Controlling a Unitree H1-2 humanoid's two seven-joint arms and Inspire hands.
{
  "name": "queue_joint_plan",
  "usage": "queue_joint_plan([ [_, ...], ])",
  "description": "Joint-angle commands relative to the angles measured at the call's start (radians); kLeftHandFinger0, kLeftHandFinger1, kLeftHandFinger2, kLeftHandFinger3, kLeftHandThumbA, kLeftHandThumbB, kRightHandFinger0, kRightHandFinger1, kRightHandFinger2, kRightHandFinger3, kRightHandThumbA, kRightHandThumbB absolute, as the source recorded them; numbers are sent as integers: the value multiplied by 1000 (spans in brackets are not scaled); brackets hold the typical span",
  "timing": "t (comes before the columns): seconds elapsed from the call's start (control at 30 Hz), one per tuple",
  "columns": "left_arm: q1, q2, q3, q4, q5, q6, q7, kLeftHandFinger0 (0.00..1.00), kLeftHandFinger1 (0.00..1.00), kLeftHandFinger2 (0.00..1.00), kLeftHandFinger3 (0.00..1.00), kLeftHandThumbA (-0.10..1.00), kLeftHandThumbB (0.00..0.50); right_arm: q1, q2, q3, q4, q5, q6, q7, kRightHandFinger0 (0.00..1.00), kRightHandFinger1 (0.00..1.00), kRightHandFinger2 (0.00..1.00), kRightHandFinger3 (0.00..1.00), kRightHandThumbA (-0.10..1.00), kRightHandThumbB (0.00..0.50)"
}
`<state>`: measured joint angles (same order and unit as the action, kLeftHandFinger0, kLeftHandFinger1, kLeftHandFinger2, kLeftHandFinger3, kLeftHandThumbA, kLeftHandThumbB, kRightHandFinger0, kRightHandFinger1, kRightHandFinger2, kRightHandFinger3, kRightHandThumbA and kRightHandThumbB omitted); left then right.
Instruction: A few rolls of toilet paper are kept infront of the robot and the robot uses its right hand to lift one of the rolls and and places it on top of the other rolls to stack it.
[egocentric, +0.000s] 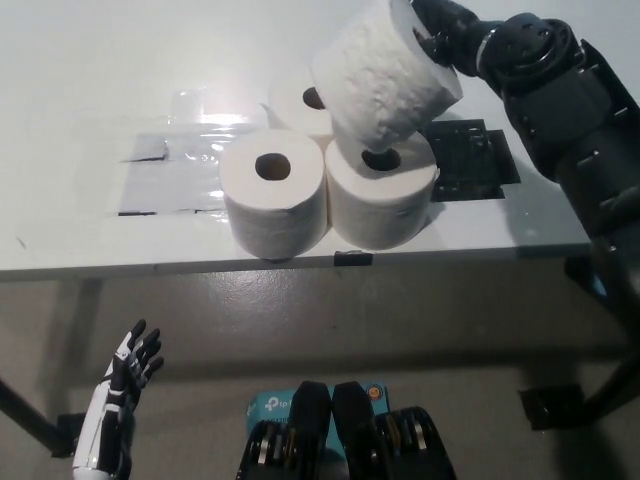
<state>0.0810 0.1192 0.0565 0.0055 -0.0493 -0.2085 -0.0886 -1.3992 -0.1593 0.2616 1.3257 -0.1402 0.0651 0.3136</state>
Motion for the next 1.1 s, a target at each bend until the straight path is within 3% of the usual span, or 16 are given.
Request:
queue_joint_plan([
  [0.0,-12,16,-1,-33,11,-13,-2,1000,1000,1000,1000,1000,74,-87,13,24,-2,-44,-60,-3,0,285,584,568,781,14],
  [0.3,-15,16,-4,-37,-5,-8,-12,1000,1000,1000,1000,1000,57,-101,35,55,18,-82,-62,-22,19,329,614,568,834,36],
  [0.53,-12,16,-6,-45,0,-1,-9,1000,1000,1000,1000,1000,66,-109,42,91,29,-128,-116,-37,0,213,498,429,860,33],
  [0.6,-17,16,-5,-47,2,1,-9,1000,1000,1000,1000,1000,67,-125,41,108,33,-144,-112,-42,11,244,535,483,874,46],
  [0.67,-17,16,-6,-50,5,7,-7,1000,1000,1000,1000,1000,70,-136,42,122,36,-157,-94,-45,72,363,663,654,921,64],
  [0.7,-17,16,-6,-52,4,7,-8,1000,1000,1000,1000,1000,69,-141,41,132,34,-169,-96,-51,95,373,680,703,928,66],
  [0.73,-16,16,-6,-53,4,7,-8,1000,1000,1000,1000,1000,68,-142,40,133,34,-172,-97,-52,90,370,680,719,930,66],
  [0.77,-18,17,-6,-54,5,11,-8,1000,1000,1000,1000,1000,69,-146,38,142,33,-181,-100,-55,149,426,732,765,942,61],
  [0.83,-19,19,-5,-52,6,11,-8,1000,1000,1000,1000,1000,77,-151,36,142,30,-181,-89,-53,111,392,687,749,937,57],
  [0.9,-19,19,-5,-52,6,10,-8,1000,1000,1000,1000,1000,75,-159,34,143,30,-186,-73,-53,129,413,714,795,935,49],
  [1.0,-17,19,-7,-54,18,7,-3,1000,1000,1000,1000,1000,65,-165,33,156,32,-206,-76,-60,64,370,684,790,936,48],
  [1.03,-16,18,-7,-58,17,12,-4,1000,1000,1000,1000,1000,66,-168,31,175,30,-227,-79,-67,88,348,632,741,966,55],
  [1.07,-17,18,-7,-59,17,13,-4,1000,1000,1000,1000,1000,68,-168,29,180,27,-232,-83,-73,87,300,519,577,947,73],
])
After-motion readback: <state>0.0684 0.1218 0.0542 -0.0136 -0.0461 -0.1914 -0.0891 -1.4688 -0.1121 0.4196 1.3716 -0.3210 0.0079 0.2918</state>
